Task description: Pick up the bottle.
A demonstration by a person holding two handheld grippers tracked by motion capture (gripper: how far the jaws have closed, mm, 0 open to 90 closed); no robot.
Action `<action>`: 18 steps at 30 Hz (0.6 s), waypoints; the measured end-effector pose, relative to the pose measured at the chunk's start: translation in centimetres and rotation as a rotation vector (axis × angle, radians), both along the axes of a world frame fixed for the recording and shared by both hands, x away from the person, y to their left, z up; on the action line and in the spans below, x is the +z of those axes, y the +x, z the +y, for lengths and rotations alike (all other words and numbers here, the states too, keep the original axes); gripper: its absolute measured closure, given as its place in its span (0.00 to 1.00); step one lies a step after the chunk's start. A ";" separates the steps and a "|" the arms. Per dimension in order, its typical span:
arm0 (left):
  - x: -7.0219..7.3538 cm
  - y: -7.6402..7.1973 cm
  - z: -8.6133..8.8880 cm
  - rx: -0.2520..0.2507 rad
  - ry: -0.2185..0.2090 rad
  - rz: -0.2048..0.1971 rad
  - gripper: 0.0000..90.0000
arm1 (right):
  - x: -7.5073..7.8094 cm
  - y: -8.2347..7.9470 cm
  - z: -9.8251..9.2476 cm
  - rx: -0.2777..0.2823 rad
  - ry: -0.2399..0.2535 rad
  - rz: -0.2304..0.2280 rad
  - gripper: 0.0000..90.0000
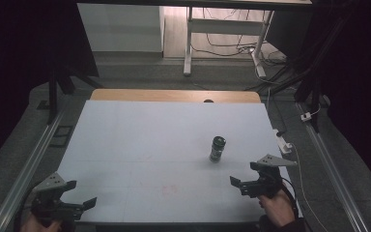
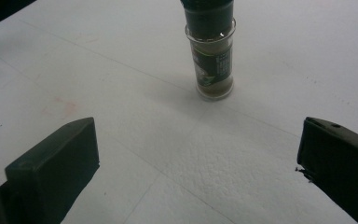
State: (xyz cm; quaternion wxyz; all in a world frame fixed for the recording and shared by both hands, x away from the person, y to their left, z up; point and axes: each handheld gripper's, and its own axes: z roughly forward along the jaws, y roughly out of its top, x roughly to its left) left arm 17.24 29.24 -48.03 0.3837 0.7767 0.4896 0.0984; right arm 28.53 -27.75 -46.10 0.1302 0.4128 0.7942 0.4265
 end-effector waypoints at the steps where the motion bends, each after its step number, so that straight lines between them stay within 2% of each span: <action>1: 0.0 0.0 0.0 0.001 0.001 -0.001 0.01 | 0.0 0.1 0.1 -0.002 -0.003 0.004 0.00; 4: 0.0 0.0 -0.1 -0.005 0.010 -0.001 0.01 | -0.1 0.6 0.3 -0.001 -0.003 0.000 0.00; 9: 0.0 0.0 -0.3 -0.013 0.018 -0.003 0.01 | -0.6 1.6 0.6 -0.023 -0.051 -0.019 0.00; 13: 0.0 0.0 -0.1 -0.013 0.009 0.001 0.00 | -0.8 2.4 0.9 -0.019 -0.063 -0.026 0.00; 18: 0.0 0.0 -0.2 -0.018 0.010 0.002 0.00 | -0.9 3.4 1.3 0.012 -0.086 -0.034 0.00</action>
